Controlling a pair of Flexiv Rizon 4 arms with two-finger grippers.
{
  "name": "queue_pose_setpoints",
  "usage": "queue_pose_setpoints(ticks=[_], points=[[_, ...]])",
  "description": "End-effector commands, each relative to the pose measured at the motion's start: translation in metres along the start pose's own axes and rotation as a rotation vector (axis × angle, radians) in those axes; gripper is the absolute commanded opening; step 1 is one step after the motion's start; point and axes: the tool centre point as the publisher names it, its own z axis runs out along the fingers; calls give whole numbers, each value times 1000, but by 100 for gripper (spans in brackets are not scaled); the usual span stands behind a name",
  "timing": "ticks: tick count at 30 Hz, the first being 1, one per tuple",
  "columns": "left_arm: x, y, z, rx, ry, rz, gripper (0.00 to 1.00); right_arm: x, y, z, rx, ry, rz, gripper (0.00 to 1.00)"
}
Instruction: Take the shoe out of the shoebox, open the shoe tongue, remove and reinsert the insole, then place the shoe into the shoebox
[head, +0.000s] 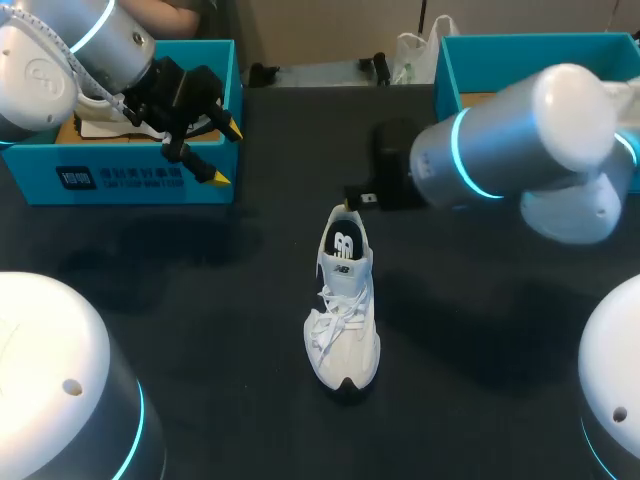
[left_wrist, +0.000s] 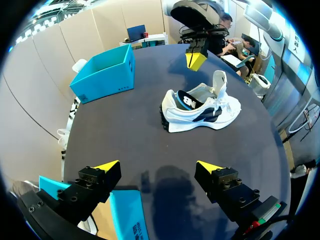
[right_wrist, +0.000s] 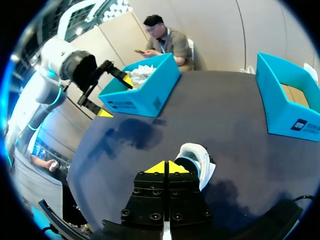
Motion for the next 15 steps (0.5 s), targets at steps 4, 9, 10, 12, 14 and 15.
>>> queue_pose_setpoints(ticks=[4,9,10,12,14,15], points=[[0,0,-1,-4,0,0,100,17,0,9,22,-404,26,0],[0,0,-1,-4,0,0,100,22,-4,12,56,-433,71,0],[0,0,-1,-4,0,0,100,22,-4,12,56,-433,71,0],[0,0,-1,-4,0,0,100,22,-4,12,56,-433,71,0],[0,0,-1,-4,0,0,100,22,-4,12,56,-433,71,0],[0,0,-1,-4,0,0,100,22,-4,12,56,-433,71,0]])
